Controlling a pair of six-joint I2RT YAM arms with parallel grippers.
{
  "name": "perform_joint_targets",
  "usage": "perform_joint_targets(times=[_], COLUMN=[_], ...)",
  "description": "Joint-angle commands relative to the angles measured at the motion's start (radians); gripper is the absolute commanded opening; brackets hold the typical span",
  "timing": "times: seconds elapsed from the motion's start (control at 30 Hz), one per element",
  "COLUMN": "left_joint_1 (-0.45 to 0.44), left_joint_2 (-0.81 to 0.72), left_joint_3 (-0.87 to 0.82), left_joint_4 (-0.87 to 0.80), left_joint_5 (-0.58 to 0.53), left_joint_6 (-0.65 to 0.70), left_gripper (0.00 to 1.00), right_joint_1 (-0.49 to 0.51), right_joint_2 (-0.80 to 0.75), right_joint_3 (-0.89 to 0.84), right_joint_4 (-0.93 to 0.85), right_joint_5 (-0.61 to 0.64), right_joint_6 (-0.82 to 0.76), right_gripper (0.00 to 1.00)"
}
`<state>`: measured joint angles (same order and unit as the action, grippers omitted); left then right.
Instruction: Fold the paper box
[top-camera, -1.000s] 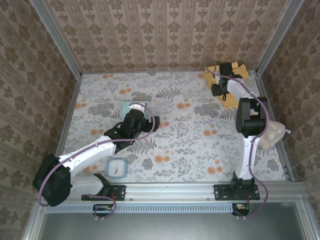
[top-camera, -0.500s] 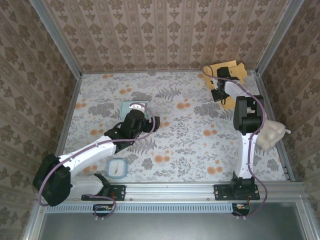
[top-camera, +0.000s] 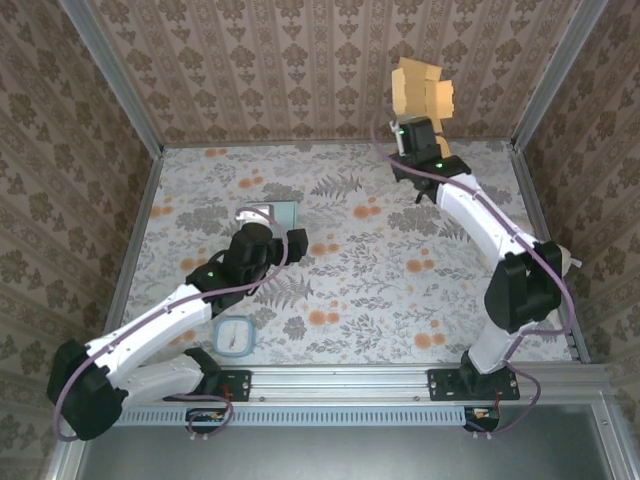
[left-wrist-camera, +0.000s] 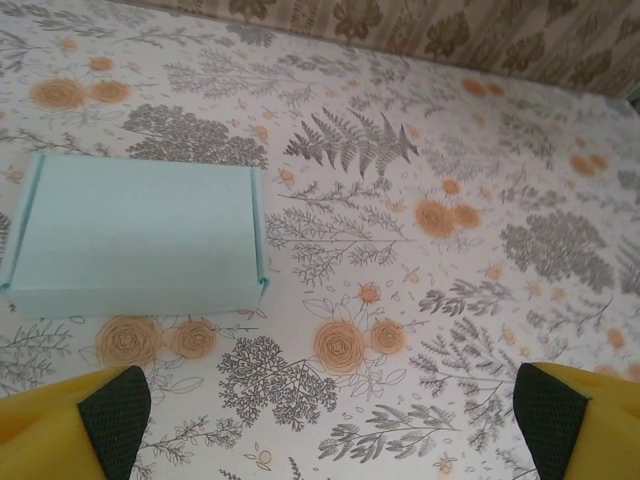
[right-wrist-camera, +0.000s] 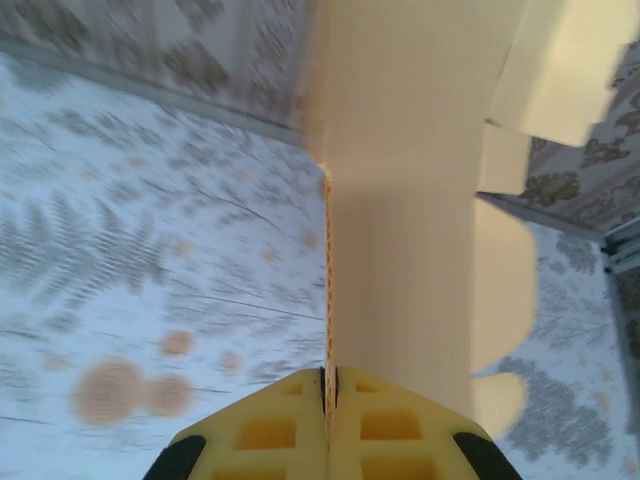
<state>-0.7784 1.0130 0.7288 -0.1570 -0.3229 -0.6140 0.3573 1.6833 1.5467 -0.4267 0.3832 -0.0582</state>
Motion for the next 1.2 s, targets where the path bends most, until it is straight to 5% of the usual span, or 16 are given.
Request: perform_joint_targets(times=[0.0, 0.2, 0.3, 0.43, 0.6, 0.73, 0.93, 1.17], left_joint_1=[0.005, 0.010, 0.013, 0.015, 0.016, 0.016, 0.015, -0.038], left_joint_2=[-0.080, -0.289, -0.388, -0.468, -0.448, -0.433, -0.327, -0.002], left_joint_3=[0.012, -0.038, -0.081, -0.126, -0.159, -0.174, -0.187, -0.132], left_joint_4=[-0.112, -0.287, -0.344, -0.380, -0.379, -0.364, -0.244, 0.007], left_joint_5=[-0.046, -0.100, -0.130, -0.144, -0.104, -0.081, -0.030, 0.028], left_joint_6=[-0.100, -0.176, -0.207, -0.228, -0.245, -0.244, -0.237, -0.257], left_gripper=[0.97, 0.97, 0.97, 0.97, 0.97, 0.97, 0.96, 0.96], right_joint_1=[0.122, 0.413, 0.495, 0.511, 0.509, 0.510, 0.509, 0.504], right_joint_2=[-0.098, -0.285, -0.343, -0.384, -0.327, -0.270, -0.469, -0.679], right_joint_3=[-0.110, -0.271, -0.357, -0.543, -0.675, -0.689, -0.770, -0.916], right_joint_4=[-0.105, -0.317, -0.324, -0.043, 0.275, 0.346, 0.280, 0.223], right_joint_5=[0.174, 0.325, 0.176, -0.090, -0.233, -0.328, -0.183, -0.031], right_joint_6=[0.244, 0.406, 0.462, 0.507, 0.609, 0.630, 0.586, 0.522], right_gripper=[0.00, 0.00, 0.01, 0.13, 0.36, 0.41, 0.42, 0.45])
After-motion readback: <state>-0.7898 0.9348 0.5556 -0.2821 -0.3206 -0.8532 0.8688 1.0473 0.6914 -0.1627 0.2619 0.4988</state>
